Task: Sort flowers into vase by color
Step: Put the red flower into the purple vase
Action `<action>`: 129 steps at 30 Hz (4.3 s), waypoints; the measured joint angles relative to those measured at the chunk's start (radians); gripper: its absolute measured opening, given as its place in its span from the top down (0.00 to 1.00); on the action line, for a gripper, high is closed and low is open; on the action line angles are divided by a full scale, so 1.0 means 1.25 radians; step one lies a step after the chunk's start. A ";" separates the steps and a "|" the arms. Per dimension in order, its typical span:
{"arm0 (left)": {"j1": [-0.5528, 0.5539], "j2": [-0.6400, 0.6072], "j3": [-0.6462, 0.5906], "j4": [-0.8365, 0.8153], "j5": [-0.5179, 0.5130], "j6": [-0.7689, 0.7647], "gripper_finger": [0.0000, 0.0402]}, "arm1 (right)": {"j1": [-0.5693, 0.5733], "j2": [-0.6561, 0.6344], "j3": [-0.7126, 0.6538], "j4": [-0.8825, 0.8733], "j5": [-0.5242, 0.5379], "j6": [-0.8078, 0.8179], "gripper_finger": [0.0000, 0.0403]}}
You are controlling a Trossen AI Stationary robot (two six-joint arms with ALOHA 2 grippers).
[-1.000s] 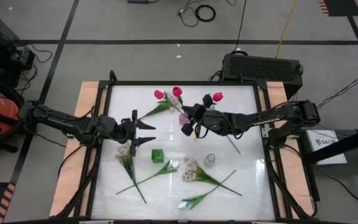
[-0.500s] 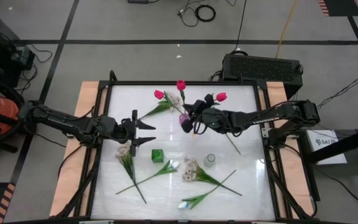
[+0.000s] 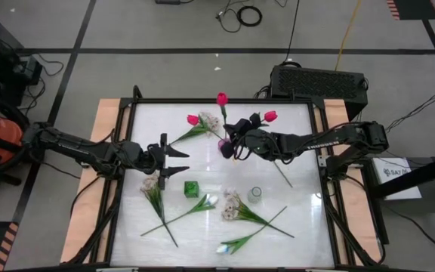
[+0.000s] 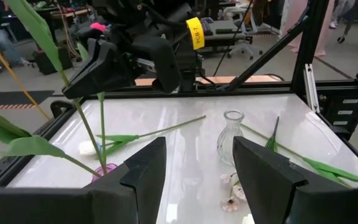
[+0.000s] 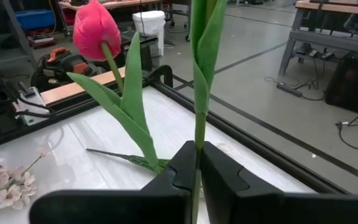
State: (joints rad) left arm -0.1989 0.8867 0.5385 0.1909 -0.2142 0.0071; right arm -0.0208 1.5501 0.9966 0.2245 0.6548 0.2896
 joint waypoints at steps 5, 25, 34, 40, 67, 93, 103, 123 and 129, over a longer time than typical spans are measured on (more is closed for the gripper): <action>0.000 0.000 0.000 0.000 0.000 0.000 0.52 | 0.000 0.000 0.000 0.000 0.001 0.004 0.96; 0.000 0.000 0.000 0.000 0.000 0.002 0.52 | -0.030 0.000 0.010 0.011 0.004 -0.011 0.70; 0.000 0.000 0.001 -0.009 0.000 0.005 0.52 | -0.022 0.000 0.029 0.008 -0.001 -0.035 0.57; 0.000 0.000 0.001 -0.020 -0.002 0.005 0.52 | -0.016 -0.005 0.029 0.007 -0.035 -0.036 0.48; 0.034 -0.100 0.028 0.032 -0.171 0.159 0.55 | 0.150 -0.185 0.153 -0.348 -0.127 -0.112 0.41; 0.466 0.180 0.050 0.319 0.253 0.167 0.97 | 0.212 -0.187 0.153 -0.357 -0.124 -0.157 0.58; 0.531 0.319 0.172 0.387 0.255 0.191 0.97 | 0.212 -0.186 0.153 -0.357 -0.124 -0.157 0.59; 0.549 -0.033 0.245 -0.167 0.250 0.040 0.97 | 0.260 -0.191 0.140 -0.736 -0.080 0.145 0.59; 0.470 -0.054 0.244 -0.372 0.263 -0.023 0.97 | 0.271 -0.191 0.138 -0.828 -0.046 0.256 0.59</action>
State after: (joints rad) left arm 0.3880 0.8198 0.8434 -0.2746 0.1140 -0.0212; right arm 0.3176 1.3109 1.1690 -0.8099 0.5971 0.6097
